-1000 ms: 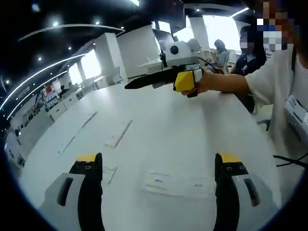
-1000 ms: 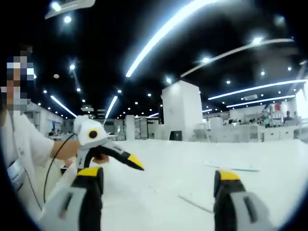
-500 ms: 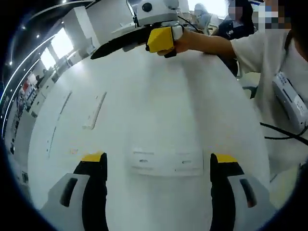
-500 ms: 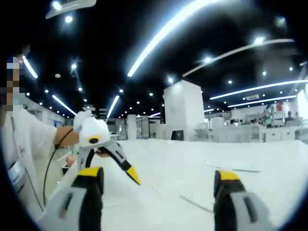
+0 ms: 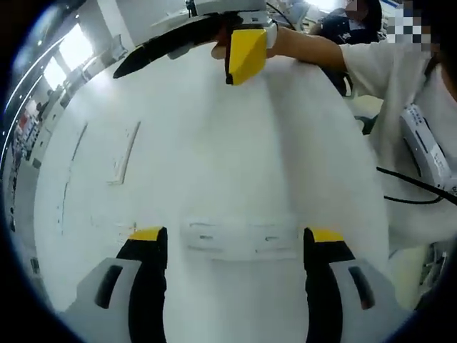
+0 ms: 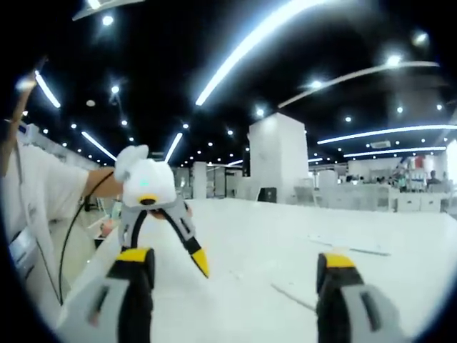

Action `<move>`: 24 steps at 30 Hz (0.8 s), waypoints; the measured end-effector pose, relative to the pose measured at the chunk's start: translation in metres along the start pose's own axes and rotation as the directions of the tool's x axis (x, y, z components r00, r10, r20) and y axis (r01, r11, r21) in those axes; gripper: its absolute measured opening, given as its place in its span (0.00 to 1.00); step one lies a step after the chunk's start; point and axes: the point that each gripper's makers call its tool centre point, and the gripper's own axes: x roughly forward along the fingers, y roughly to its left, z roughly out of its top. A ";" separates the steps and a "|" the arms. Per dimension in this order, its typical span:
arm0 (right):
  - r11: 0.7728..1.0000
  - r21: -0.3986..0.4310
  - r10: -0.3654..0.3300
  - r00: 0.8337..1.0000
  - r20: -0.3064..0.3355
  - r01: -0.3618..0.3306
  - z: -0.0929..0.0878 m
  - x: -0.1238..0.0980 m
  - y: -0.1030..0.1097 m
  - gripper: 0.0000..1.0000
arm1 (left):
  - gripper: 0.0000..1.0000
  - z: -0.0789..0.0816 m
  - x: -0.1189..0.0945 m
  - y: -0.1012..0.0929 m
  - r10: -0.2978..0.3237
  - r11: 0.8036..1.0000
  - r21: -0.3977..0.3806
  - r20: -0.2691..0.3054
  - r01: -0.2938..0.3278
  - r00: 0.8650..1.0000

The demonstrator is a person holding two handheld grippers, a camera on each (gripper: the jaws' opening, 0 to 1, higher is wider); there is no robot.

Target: Locate the socket holder cover, grip the socket holder cover, clip it into the socket holder slot.

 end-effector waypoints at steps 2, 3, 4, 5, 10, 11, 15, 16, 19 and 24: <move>1.000 0.006 0.006 1.000 0.002 -0.006 0.000 0.000 0.002 0.93 | 0.75 -0.002 0.000 0.000 -0.010 1.000 0.009 -0.026 0.010 1.000; 1.000 0.005 0.009 1.000 -0.001 -0.009 -0.002 0.001 0.004 0.93 | 0.75 -0.002 0.000 0.001 -0.010 1.000 0.009 -0.030 0.010 0.999; 1.000 0.002 0.010 1.000 -0.004 -0.010 -0.002 0.001 0.005 0.93 | 0.74 -0.004 0.000 -0.001 -0.025 1.000 0.002 -0.048 0.025 0.999; 1.000 -0.003 0.013 1.000 -0.013 -0.013 -0.005 0.002 0.007 0.93 | 0.75 -0.006 0.002 -0.003 -0.040 0.999 -0.006 -0.061 0.040 0.997; 1.000 -0.010 0.024 0.999 -0.035 -0.024 -0.010 0.004 0.010 0.93 | 0.75 -0.009 0.004 -0.003 -0.063 0.998 -0.003 -0.103 0.063 0.993; 1.000 -0.013 0.026 0.999 -0.038 -0.026 -0.010 0.004 0.010 0.92 | 0.75 -0.008 0.004 -0.003 -0.072 0.997 -0.006 -0.108 0.072 0.992; 0.999 -0.021 0.032 0.998 -0.048 -0.033 -0.012 0.005 0.013 0.92 | 0.73 -0.006 0.006 -0.004 -0.085 0.996 -0.001 -0.123 0.085 0.989; 0.999 -0.022 0.033 0.998 -0.050 -0.034 -0.012 0.005 0.013 0.92 | 0.72 -0.005 0.006 -0.003 -0.089 0.996 -0.004 -0.127 0.089 0.988; 0.999 -0.022 0.042 0.998 -0.055 -0.043 -0.013 0.005 0.015 0.92 | 0.73 -0.004 0.006 -0.004 -0.098 0.995 -0.010 -0.140 0.098 0.985; 0.998 -0.036 0.048 0.996 -0.071 -0.051 -0.016 0.006 0.017 0.91 | 0.73 -0.009 0.008 -0.008 -0.111 0.994 -0.017 -0.178 0.110 0.978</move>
